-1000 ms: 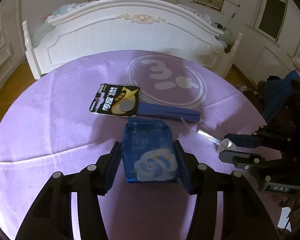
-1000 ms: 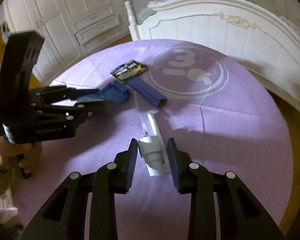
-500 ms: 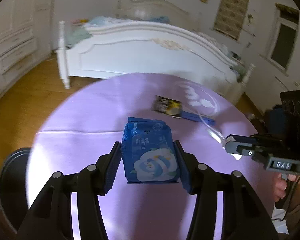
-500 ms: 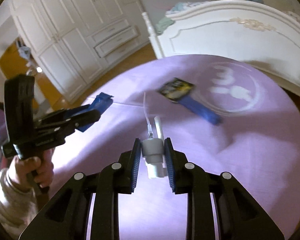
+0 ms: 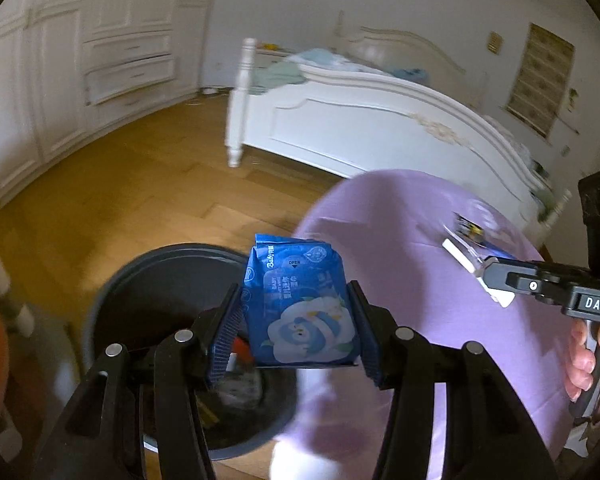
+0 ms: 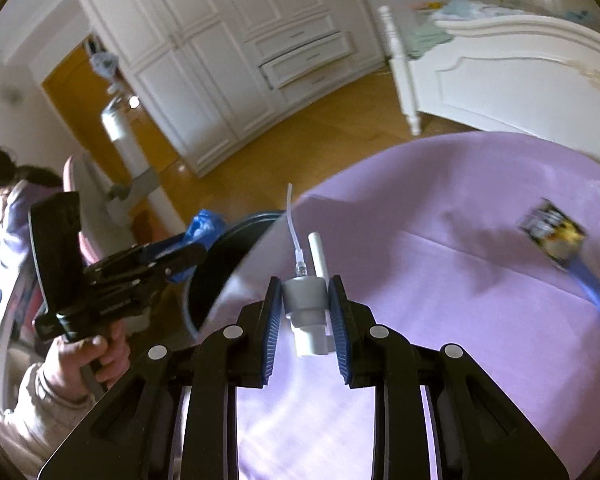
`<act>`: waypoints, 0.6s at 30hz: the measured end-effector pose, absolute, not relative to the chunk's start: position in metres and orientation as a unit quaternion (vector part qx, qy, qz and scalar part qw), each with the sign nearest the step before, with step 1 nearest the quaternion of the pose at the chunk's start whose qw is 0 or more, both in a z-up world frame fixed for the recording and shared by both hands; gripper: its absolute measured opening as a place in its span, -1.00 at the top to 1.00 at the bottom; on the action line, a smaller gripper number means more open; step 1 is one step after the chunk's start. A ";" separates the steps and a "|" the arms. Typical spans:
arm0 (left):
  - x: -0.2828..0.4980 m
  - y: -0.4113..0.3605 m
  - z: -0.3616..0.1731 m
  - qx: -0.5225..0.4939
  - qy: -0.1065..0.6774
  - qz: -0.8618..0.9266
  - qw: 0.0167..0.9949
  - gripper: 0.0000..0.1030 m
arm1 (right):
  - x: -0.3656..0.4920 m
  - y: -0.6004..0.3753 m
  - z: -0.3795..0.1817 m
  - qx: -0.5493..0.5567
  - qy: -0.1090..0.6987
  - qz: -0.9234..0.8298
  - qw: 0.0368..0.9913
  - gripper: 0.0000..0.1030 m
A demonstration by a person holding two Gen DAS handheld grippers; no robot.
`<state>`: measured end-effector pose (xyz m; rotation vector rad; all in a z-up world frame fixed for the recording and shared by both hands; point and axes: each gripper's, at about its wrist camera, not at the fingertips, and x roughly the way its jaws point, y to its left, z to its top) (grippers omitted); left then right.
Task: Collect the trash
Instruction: 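Carry wipe pack and white nozzle over the bin, open both tools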
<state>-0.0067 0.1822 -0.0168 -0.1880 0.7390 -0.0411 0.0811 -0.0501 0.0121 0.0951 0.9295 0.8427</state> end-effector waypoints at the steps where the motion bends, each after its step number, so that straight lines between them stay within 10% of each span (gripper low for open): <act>1: -0.009 0.191 -0.018 -0.096 0.360 -0.013 0.928 -0.01 | 0.081 -0.040 0.012 0.043 0.436 0.400 0.805 0.52; 18: -0.018 0.267 -0.048 -0.145 0.377 0.030 0.914 -0.02 | 0.099 0.114 -0.009 0.011 0.473 0.441 0.763 0.52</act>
